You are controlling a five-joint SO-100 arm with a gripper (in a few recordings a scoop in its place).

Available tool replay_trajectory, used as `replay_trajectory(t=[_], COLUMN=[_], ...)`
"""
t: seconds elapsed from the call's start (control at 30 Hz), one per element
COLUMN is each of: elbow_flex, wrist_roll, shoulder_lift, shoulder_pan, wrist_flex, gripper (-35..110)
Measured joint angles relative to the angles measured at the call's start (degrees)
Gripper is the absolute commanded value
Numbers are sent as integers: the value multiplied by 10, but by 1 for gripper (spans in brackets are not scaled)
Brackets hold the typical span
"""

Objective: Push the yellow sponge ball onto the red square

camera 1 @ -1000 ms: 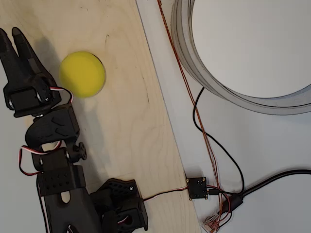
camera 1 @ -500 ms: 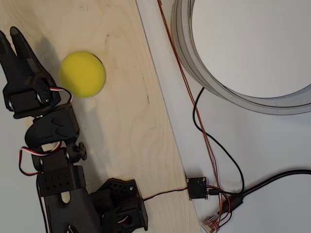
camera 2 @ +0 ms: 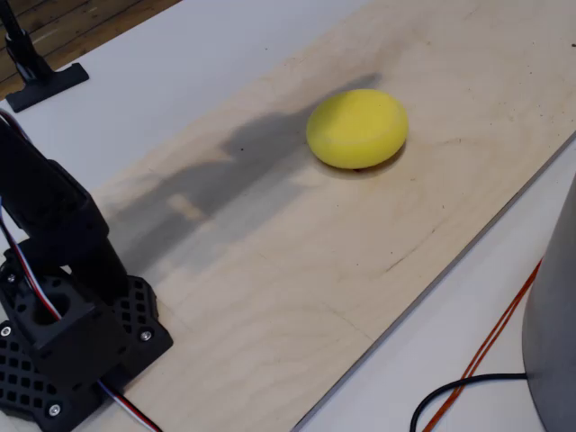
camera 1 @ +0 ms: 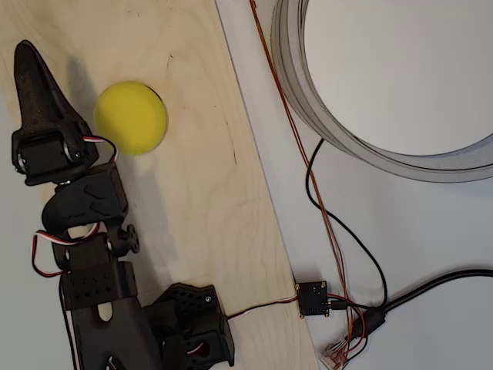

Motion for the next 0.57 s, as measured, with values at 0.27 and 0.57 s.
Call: replay_trajectory(t=[0.27,0.57], elbow_flex=[3,12], wrist_roll=[9,25], shoulder_lift=[0,0], shoulder_pan=[4,22], wrist_flex=[0,0], gripper=[0,0])
